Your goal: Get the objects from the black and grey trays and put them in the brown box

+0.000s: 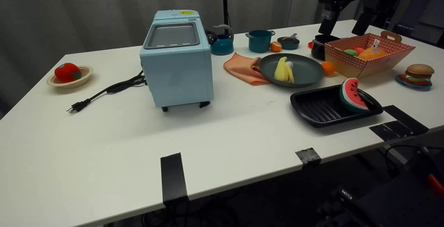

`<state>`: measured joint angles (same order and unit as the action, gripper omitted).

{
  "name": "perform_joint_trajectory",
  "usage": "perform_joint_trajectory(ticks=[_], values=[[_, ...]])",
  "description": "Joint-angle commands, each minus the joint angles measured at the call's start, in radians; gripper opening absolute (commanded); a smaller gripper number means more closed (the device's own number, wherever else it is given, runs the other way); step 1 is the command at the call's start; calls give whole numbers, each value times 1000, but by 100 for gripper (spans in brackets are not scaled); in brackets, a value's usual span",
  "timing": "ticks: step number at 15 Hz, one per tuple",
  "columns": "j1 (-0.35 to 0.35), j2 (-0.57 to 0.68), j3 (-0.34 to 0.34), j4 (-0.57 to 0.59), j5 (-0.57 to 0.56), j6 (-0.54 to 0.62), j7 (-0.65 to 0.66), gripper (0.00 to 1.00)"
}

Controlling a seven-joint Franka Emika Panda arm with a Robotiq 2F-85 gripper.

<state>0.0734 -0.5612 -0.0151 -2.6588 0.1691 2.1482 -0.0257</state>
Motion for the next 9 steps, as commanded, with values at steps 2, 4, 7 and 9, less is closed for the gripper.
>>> perform_joint_trajectory(ticks=[2, 4, 7, 9], values=[[-6, 0, 5, 2, 3, -3, -3, 100], [-6, 0, 5, 2, 3, -3, -3, 100], [-22, 47, 5, 49, -16, 8, 8, 100], [-40, 79, 3, 79, -38, 17, 11, 100]])
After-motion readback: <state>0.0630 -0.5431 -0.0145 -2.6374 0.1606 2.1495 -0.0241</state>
